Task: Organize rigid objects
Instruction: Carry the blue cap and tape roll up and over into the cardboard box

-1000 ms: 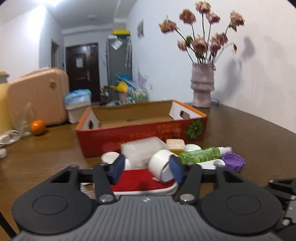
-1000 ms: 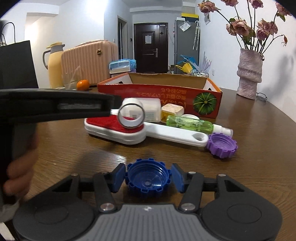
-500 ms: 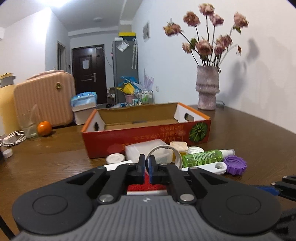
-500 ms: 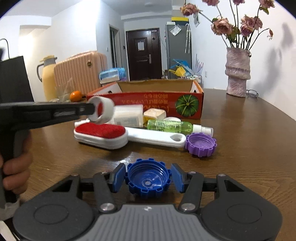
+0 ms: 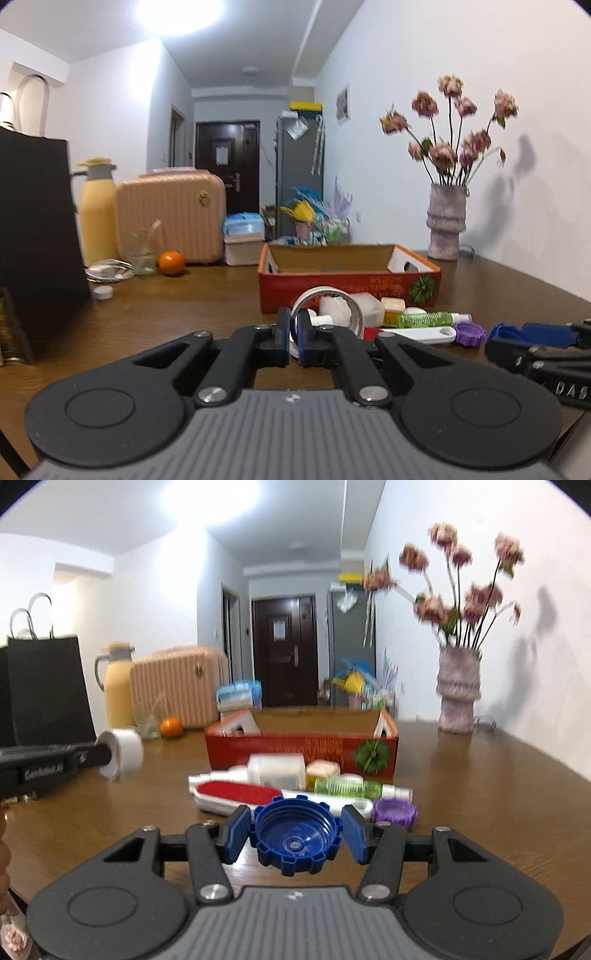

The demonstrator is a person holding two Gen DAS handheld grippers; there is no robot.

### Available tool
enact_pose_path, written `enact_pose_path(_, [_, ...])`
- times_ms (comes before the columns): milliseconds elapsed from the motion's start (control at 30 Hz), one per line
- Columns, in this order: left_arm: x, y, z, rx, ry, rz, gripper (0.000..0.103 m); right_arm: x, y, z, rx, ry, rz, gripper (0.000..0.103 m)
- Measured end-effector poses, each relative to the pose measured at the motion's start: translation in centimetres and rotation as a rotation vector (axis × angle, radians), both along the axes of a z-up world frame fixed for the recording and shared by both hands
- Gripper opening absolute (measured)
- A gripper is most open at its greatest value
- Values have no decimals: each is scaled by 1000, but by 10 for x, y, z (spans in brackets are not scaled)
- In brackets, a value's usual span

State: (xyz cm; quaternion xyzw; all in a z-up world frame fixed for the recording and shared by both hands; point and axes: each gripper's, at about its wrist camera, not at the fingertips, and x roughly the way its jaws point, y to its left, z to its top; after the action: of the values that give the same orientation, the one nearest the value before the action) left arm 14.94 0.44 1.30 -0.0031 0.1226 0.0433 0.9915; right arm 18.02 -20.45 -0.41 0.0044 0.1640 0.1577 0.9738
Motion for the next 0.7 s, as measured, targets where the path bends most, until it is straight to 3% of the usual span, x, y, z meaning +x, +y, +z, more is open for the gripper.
enact_pose_path(333, [-62, 12, 17, -30, -107, 3, 4, -57, 7, 28, -9, -122, -8, 53])
enact_pose_path(700, [-59, 15, 20, -41, -122, 1, 4, -60, 9, 39, -20, -163, -8, 53])
